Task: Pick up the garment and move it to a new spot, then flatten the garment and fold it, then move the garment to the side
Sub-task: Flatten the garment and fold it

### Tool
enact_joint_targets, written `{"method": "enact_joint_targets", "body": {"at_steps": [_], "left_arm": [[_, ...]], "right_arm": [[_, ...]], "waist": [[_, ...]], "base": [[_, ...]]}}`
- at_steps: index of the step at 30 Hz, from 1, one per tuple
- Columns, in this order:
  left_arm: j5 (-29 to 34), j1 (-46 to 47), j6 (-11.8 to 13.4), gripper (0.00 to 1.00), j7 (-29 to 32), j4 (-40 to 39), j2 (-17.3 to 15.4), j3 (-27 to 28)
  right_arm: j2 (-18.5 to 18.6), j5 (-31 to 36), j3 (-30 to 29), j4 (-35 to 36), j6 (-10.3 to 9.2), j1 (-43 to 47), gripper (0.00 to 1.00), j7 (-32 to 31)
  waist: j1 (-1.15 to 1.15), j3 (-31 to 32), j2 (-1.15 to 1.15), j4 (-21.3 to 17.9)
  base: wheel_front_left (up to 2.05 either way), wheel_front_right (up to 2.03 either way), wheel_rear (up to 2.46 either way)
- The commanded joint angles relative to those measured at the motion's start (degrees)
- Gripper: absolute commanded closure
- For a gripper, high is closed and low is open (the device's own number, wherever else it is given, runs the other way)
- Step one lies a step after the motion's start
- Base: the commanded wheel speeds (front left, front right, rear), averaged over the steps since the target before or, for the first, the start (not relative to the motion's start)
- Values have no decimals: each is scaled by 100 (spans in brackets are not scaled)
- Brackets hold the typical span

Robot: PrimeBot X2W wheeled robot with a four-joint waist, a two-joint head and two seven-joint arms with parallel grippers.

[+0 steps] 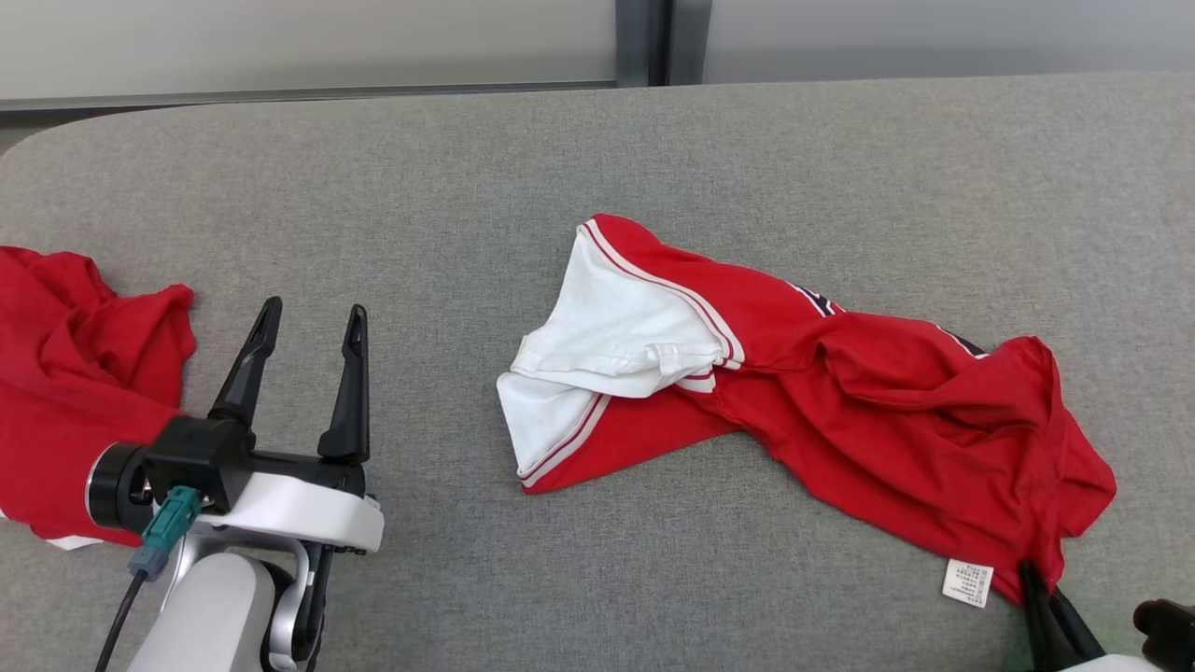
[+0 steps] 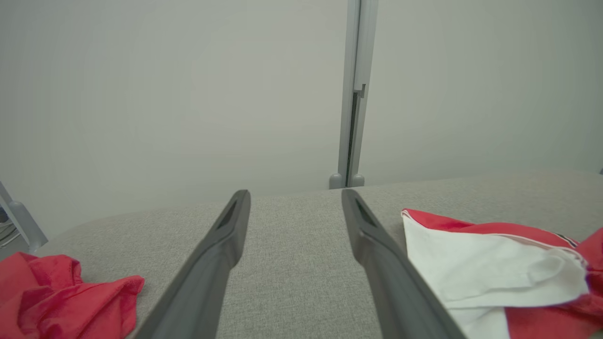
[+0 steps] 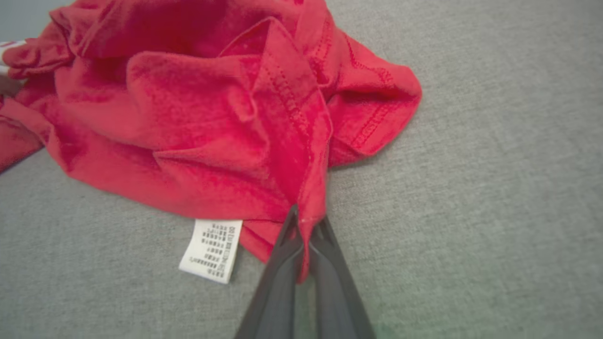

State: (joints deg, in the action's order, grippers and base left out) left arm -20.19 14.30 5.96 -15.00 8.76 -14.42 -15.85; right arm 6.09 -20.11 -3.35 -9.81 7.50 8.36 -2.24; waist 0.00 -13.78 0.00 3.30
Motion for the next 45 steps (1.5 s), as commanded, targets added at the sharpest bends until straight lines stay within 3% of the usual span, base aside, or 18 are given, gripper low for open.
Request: {"method": "enact_joint_targets", "body": {"at_steps": [1, 2, 3, 12, 22, 40, 45], "left_arm": [[-4, 6, 28, 0, -24, 5, -33, 25], [-11, 0, 23, 0, -24, 14, -28, 30], [-18, -11, 30, 0, -23, 25, -29, 35], [-76, -271, 148, 0, -18, 58, -57, 157], [-155, -680, 172, 0, 20, 64, -17, 72], [-152, -715, 157, 0, 164, 82, -38, -135], [-12, -406, -154, 0, 393, 89, 101, -622]], "right_arm": [[-22, -49, -49, -168, -2, -132, 92, 118], [-18, -46, -46, -258, -2, -163, 39, 154], [-12, -26, -68, -294, -2, -200, 0, 233], [269, 141, -150, 583, -2, -497, 0, 854], [420, 652, 243, 1649, -2, -684, 0, 386], [297, 550, 444, 1658, -2, -575, 0, 269], [280, 511, 431, 1645, -2, -611, 0, 242]], "waist": [[0, 18, 0, -15], [0, 27, 0, -20], [0, 39, 0, -28], [0, 309, 0, -168], [0, 765, 0, -239], [0, 869, 0, -228], [0, 757, 0, -211]], "base": [[0, 0, 0], [0, 0, 0], [0, 0, 0], [0, 0, 0], [0, 0, 0], [0, 0, 0], [0, 0, 0]]}}
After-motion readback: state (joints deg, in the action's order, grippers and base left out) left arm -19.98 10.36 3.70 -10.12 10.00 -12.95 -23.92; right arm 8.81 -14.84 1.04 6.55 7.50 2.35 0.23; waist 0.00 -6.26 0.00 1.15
